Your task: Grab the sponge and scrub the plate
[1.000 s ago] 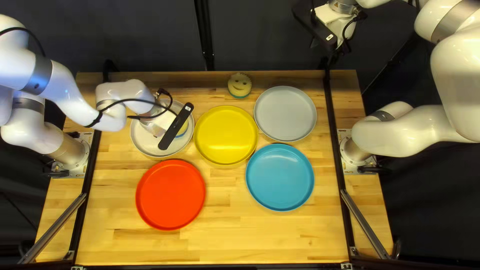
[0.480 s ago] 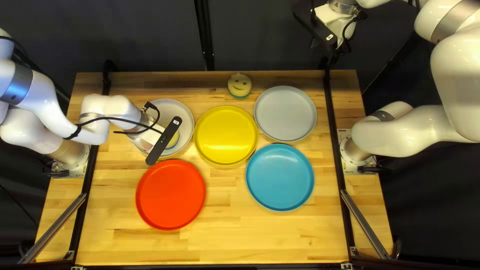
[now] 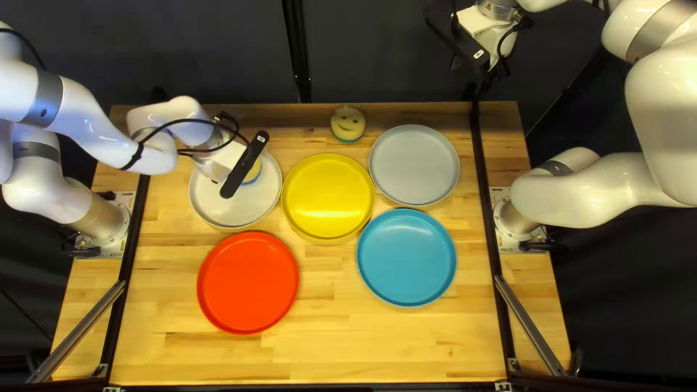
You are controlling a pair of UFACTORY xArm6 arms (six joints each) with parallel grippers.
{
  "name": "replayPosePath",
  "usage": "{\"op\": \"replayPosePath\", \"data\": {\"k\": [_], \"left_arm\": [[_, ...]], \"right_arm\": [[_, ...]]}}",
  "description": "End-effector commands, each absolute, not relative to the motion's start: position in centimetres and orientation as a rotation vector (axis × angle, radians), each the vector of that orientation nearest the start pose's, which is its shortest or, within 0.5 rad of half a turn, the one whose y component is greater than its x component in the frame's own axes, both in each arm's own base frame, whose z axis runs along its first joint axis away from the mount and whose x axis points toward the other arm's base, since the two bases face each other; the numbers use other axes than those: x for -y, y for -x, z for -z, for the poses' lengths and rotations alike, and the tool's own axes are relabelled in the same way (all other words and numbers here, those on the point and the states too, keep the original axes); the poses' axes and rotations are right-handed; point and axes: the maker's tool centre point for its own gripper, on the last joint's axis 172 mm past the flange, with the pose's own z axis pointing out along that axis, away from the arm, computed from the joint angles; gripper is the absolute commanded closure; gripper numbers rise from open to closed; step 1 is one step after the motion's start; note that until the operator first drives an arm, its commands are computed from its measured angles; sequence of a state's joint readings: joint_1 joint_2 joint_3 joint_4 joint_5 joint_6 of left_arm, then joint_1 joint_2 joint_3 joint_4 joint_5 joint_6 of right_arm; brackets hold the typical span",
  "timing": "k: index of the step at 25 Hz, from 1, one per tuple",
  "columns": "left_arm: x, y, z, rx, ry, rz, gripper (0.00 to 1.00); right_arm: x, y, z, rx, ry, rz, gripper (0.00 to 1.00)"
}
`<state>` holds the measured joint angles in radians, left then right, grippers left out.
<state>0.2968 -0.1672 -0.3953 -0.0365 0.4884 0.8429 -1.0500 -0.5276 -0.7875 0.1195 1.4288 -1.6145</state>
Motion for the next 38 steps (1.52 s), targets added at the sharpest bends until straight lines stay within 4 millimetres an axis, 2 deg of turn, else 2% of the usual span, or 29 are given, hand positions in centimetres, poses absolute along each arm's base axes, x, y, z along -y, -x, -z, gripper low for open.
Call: {"op": "replayPosePath", "data": {"k": [1, 6, 11, 13, 15, 19, 23, 24, 26, 28, 31, 33, 38], "left_arm": [[-6.9, -33.8, -3.8, -0.793, 3.009, 0.132, 1.00], [-2.5, -33.6, -3.3, -0.792, 3.003, 0.152, 1.00], [0.1, -32.3, -5.3, -0.774, 2.996, 0.156, 1.00], [0.5, -32.0, -5.5, -0.771, 2.995, 0.155, 1.00], [0.0, -31.2, -5.3, -0.765, 2.997, 0.150, 1.00], [-3.6, -29.7, -4.6, -0.731, 3.016, 0.136, 1.00], [-6.8, -29.3, -3.8, -0.714, 3.036, 0.116, 1.00], [-8.3, -29.0, -3.5, -0.706, 3.045, 0.108, 1.00], [-9.8, -28.8, -3.5, -0.695, 3.053, 0.098, 1.00], [-10.5, -29.0, -3.9, -0.688, 3.055, 0.092, 1.00], [-10.6, -29.3, -4.7, -0.684, 3.051, 0.085, 1.00], [-9.9, -29.2, -4.8, -0.684, 3.050, 0.084, 1.00], [-6.1, -28.5, -3.8, -0.686, 3.056, 0.091, 1.00]], "right_arm": [[24.5, -17.5, -25.4, 0.802, 2.892, 0.131, 0.00], [24.5, -17.5, -25.4, 0.802, 2.892, 0.131, 0.00], [24.5, -17.5, -25.4, 0.802, 2.892, 0.131, 0.00], [24.5, -17.5, -25.4, 0.802, 2.892, 0.131, 0.00], [24.5, -17.5, -25.4, 0.802, 2.892, 0.131, 0.00], [24.5, -17.5, -25.4, 0.802, 2.892, 0.131, 0.00], [24.5, -17.5, -25.4, 0.802, 2.892, 0.131, 0.00], [24.5, -17.5, -25.4, 0.802, 2.892, 0.131, 0.00], [24.5, -17.5, -25.4, 0.802, 2.892, 0.131, 0.00], [24.5, -17.5, -25.4, 0.802, 2.892, 0.131, 0.00], [24.5, -17.5, -25.4, 0.802, 2.892, 0.131, 0.00], [24.5, -17.5, -25.4, 0.802, 2.892, 0.131, 0.00], [24.5, -17.5, -25.4, 0.802, 2.892, 0.131, 0.00]]}}
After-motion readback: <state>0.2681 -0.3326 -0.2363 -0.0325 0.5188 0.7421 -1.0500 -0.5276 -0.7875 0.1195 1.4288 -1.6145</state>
